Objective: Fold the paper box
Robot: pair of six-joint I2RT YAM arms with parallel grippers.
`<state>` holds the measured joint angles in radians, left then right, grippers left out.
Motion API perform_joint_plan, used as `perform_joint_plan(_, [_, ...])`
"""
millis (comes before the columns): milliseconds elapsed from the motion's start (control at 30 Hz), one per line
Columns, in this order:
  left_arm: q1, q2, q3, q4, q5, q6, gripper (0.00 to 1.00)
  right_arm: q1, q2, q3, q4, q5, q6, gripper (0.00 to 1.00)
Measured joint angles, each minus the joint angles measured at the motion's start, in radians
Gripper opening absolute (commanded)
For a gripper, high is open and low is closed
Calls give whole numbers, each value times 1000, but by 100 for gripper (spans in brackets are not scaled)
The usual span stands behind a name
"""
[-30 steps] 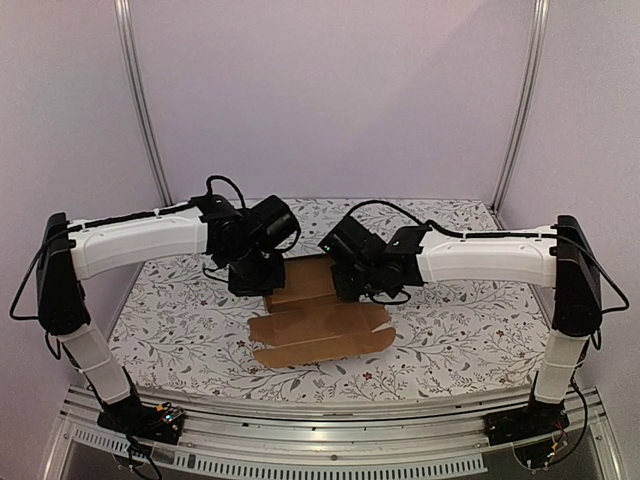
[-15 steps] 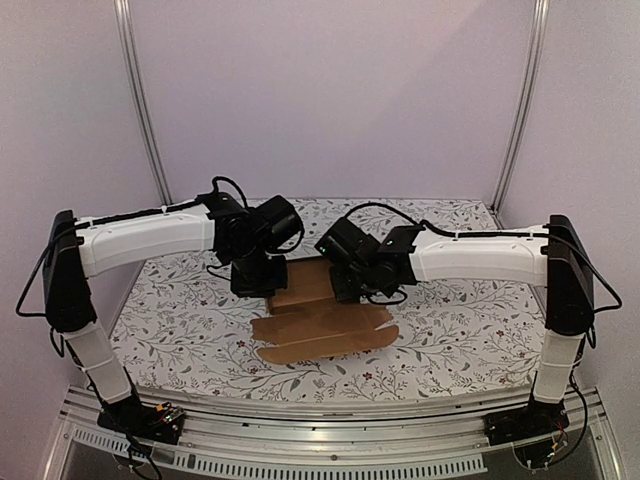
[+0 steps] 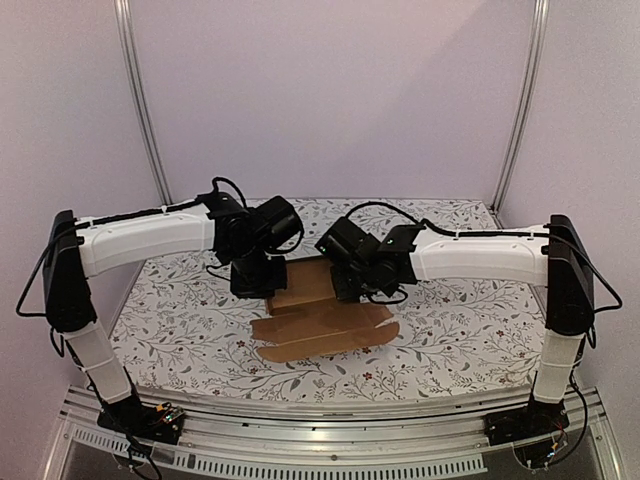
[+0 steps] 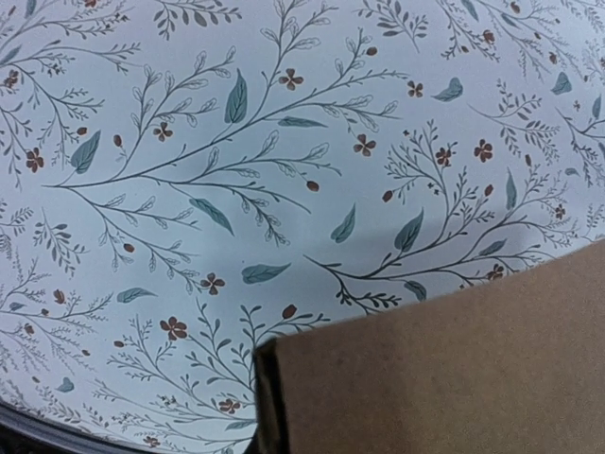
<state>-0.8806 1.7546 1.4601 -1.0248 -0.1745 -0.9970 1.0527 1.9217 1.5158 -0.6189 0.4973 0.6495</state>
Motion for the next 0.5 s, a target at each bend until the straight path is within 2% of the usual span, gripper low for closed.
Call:
perform_joint_plan(133, [0, 0, 0, 0, 0, 0, 0, 0, 0, 0, 0, 2, 0, 0])
perform_joint_plan(167, [0, 0, 0, 0, 0, 0, 0, 0, 0, 0, 0, 2, 0, 6])
perform_joint_plan(200, [0, 0, 0, 0, -1, -1, 0, 0, 0, 0, 0, 2, 1, 17])
perform_joint_plan(300, [0, 0, 0, 6, 2, 0, 0, 0, 0, 1, 6, -1, 3, 34])
perform_joint_plan(500, [-1, 0, 0, 18, 6, -1, 0, 7, -4, 9, 19, -7, -5, 39])
